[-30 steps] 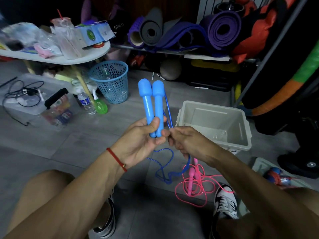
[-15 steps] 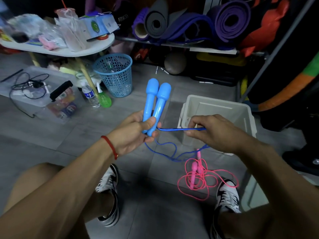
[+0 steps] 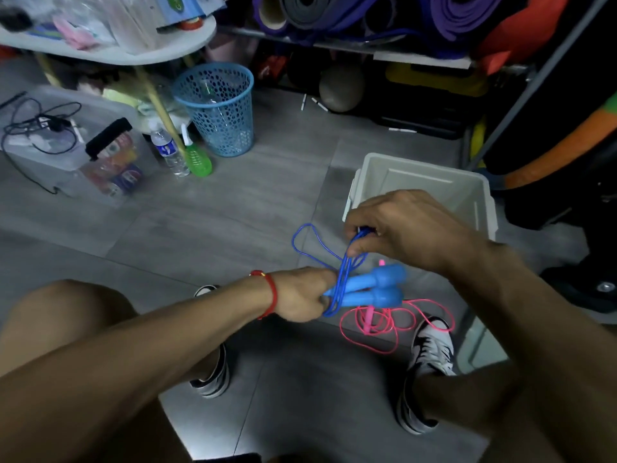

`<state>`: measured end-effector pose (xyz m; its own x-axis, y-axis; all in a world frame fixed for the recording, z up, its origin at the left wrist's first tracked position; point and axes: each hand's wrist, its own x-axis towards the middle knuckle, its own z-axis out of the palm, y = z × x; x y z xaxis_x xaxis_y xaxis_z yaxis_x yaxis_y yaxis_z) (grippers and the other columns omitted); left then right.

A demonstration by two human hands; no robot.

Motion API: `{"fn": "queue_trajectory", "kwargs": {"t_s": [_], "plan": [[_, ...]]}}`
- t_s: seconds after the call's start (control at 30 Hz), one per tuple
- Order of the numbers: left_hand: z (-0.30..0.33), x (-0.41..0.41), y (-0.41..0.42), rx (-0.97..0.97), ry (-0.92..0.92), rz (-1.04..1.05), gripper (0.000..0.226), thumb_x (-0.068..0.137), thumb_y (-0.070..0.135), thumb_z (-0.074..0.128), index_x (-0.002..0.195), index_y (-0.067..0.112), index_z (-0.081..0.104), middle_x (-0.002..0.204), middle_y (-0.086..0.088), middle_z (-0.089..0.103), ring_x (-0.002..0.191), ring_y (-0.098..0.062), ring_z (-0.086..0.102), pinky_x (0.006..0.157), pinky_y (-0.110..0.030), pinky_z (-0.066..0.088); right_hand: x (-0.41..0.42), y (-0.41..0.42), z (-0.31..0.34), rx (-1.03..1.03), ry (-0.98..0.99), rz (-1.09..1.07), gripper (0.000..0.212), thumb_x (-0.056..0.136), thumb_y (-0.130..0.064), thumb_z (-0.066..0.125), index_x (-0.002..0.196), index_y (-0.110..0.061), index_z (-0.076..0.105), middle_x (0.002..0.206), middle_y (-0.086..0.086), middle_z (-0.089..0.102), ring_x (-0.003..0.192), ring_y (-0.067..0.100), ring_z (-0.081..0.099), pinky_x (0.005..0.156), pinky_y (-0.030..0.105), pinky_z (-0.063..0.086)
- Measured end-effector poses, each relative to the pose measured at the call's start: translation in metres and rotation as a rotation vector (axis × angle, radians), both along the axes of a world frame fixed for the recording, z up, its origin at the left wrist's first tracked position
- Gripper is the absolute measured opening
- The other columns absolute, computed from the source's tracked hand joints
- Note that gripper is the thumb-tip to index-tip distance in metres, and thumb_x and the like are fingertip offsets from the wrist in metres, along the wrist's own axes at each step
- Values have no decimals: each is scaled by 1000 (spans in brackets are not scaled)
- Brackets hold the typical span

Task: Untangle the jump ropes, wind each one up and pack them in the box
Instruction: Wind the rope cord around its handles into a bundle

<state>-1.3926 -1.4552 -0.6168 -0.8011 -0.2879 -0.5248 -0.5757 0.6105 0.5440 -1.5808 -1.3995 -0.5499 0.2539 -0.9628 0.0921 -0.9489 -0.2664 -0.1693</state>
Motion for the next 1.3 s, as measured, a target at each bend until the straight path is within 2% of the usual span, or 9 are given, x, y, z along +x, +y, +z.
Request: {"fn": "queue_trajectory", "kwargs": {"t_s": [0.2, 0.27, 0.33, 0.5, 0.7, 0.83, 0.93, 1.1, 1.3], "plan": [[29, 23, 1, 39, 201, -33, 9, 96, 9, 49, 105, 13, 49, 89, -6, 55, 73, -16, 47, 68, -36, 43, -25, -11, -19, 358, -695, -69, 23, 69, -26, 89, 81, -12, 76, 82, 6, 75, 73, 15, 67, 73, 31, 53], [37, 31, -1, 281, 391, 73, 11, 96, 15, 52, 106, 14, 52, 82, -2, 53, 70, -11, 45, 62, -32, 43, -33, -5, -29, 483, -1031, -90, 32, 67, -21, 90, 81, 1, 71, 88, 20, 74, 76, 18, 65, 73, 32, 53], [42, 37, -3, 568, 566, 225, 9, 95, 12, 53, 104, 15, 53, 79, 1, 52, 67, -10, 43, 56, -21, 38, -32, 3, -39, 487, -1118, -119, 51, 66, -44, 87, 86, -1, 69, 82, 10, 73, 78, 18, 60, 72, 34, 51], [20, 51, -33, 492, 646, 734, 18, 100, 2, 53, 117, 3, 47, 83, -5, 60, 63, -11, 47, 51, -15, 40, 9, 15, -65, 558, -846, -152, 51, 93, -61, 54, 107, -16, 73, 72, 17, 59, 69, 18, 49, 69, 45, 47], [-13, 62, -44, 337, 590, 908, 26, 87, 15, 65, 101, 21, 44, 87, -16, 55, 64, -18, 42, 58, -31, 34, 36, 21, -60, 563, -586, -192, 32, 105, -31, 44, 86, -22, 69, 55, -4, 57, 51, 3, 48, 61, 22, 40], [-20, 69, -59, 217, 498, 912, 25, 83, 16, 59, 97, 26, 41, 87, -22, 60, 62, -17, 41, 56, -31, 34, 42, 30, -60, 625, -636, -264, 35, 104, -24, 46, 72, -20, 59, 54, -9, 58, 47, 1, 49, 59, 23, 42], [-32, 69, -66, 17, 368, 849, 26, 76, 27, 55, 99, 25, 43, 94, -24, 66, 64, -18, 46, 61, -35, 40, 51, 37, -48, 477, -389, -165, 33, 105, -23, 45, 74, -23, 60, 68, -11, 57, 64, 3, 53, 72, 27, 41], [-37, 56, -65, -207, 148, 588, 19, 92, 11, 56, 110, 10, 53, 88, -8, 57, 72, -23, 51, 59, -30, 33, 61, 53, -23, 240, -48, -41, 18, 100, -34, 48, 93, -20, 59, 91, 3, 66, 92, 29, 61, 78, 34, 43], [-37, 36, -32, -232, 94, 297, 15, 88, 7, 56, 101, 11, 59, 87, -10, 62, 79, -30, 57, 64, -27, 35, 30, 51, 0, -90, 290, 119, 15, 82, -32, 76, 85, -25, 62, 68, -4, 62, 58, 28, 63, 47, 31, 39]]}}
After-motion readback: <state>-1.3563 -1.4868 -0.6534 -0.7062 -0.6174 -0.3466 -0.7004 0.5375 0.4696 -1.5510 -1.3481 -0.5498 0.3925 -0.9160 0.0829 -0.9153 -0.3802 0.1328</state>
